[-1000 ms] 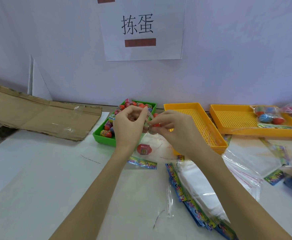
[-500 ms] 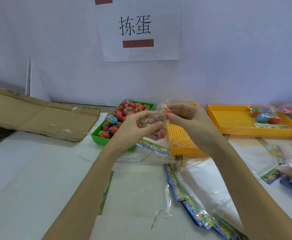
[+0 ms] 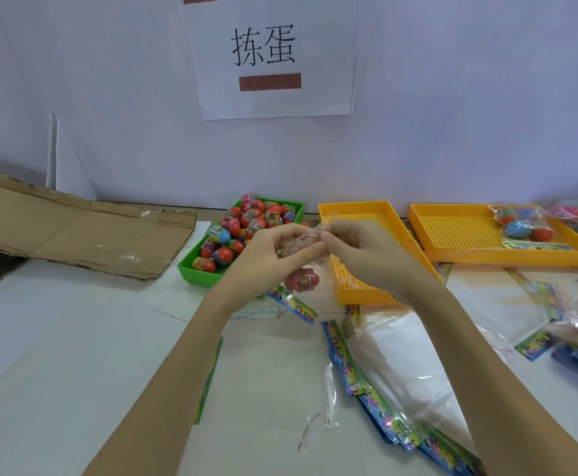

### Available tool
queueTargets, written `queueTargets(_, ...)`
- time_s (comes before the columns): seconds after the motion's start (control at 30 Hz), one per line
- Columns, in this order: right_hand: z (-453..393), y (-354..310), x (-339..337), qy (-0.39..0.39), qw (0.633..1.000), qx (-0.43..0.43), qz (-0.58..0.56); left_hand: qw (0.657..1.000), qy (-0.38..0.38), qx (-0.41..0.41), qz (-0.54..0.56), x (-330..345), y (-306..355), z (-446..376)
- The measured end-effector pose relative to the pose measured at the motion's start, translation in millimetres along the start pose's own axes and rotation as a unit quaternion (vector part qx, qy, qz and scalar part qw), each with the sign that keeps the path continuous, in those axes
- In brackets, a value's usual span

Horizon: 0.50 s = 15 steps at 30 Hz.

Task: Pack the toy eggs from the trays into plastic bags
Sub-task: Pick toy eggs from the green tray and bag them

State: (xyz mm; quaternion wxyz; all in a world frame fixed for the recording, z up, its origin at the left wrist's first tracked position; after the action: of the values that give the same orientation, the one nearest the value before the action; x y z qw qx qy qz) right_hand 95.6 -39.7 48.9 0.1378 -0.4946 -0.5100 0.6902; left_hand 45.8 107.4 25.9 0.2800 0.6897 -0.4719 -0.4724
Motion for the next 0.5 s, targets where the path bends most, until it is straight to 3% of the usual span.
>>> queueTargets(0.1, -4, 8, 5, -0.04, 0.997, 0.056, -0.046, 1.0, -0.005, -0.003, -0.014, 1, -1, 2)
queueTargets(0.23, -5, 9, 3, -0.032, 0.997, 0.038, -0.059, 0.999, 0.017, -0.028, 0.036, -4, -9, 0)
queueTargets(0.4, -5, 10, 13, -0.016, 0.996, 0.004, 0.083, 0.997, 0.044, -0.05, 0.036, -4, -13, 1)
queueTargets(0.5, -5, 10, 16, 0.014, 0.994, -0.013, 0.105, 0.994, 0.071, -0.076, 0.031, -4, -13, 1)
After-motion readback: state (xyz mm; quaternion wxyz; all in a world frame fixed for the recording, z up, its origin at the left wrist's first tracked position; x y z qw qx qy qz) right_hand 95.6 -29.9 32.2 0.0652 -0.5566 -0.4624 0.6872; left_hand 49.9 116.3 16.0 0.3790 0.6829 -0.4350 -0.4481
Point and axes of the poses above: each hand's wrist, its own z-axis away from the middle knuckle, its own x-axis out of the palm, y = z × x, the point moved 6 cm from there along -z, towards the middle knuckle, and after that the axes turned 11 degrees about x, right-handed, at the moved point
